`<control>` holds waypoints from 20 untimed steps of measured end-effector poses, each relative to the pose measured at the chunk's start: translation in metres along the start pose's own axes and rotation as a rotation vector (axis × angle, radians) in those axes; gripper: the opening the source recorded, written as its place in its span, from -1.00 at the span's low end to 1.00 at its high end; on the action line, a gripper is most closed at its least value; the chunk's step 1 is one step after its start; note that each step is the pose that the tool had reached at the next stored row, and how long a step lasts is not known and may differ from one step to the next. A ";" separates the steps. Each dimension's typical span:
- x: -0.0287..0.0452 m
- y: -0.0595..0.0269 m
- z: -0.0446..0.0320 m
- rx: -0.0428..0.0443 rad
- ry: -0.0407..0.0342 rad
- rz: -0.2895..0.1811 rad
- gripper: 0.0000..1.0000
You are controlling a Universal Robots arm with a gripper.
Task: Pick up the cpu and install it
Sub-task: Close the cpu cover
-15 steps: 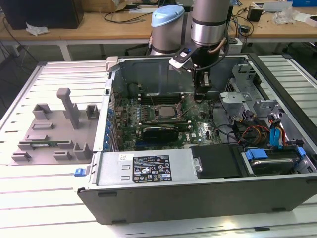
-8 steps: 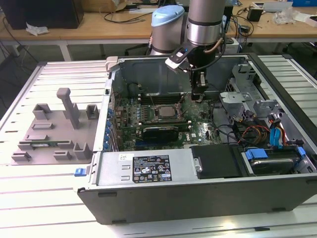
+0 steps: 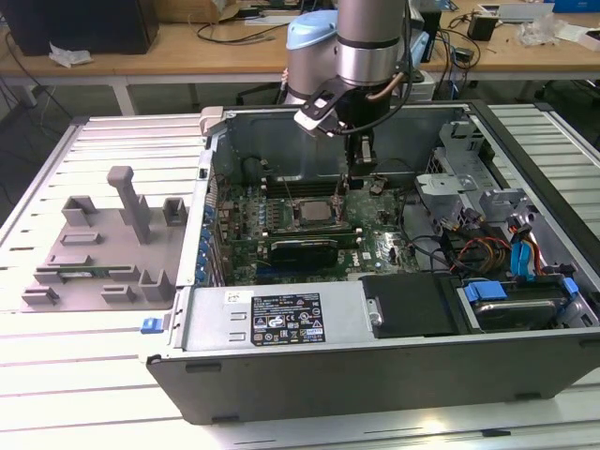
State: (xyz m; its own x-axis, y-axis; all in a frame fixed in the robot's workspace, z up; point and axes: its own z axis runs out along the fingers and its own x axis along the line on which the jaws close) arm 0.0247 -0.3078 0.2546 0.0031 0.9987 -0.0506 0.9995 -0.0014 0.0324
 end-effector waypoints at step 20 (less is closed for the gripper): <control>0.0001 0.0001 0.0006 0.0675 0.0070 -0.003 -0.79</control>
State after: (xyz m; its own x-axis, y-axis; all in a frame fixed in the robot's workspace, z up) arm 0.0248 -0.3078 0.2540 -0.0002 0.9990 -0.0436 0.9994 -0.0013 -0.0352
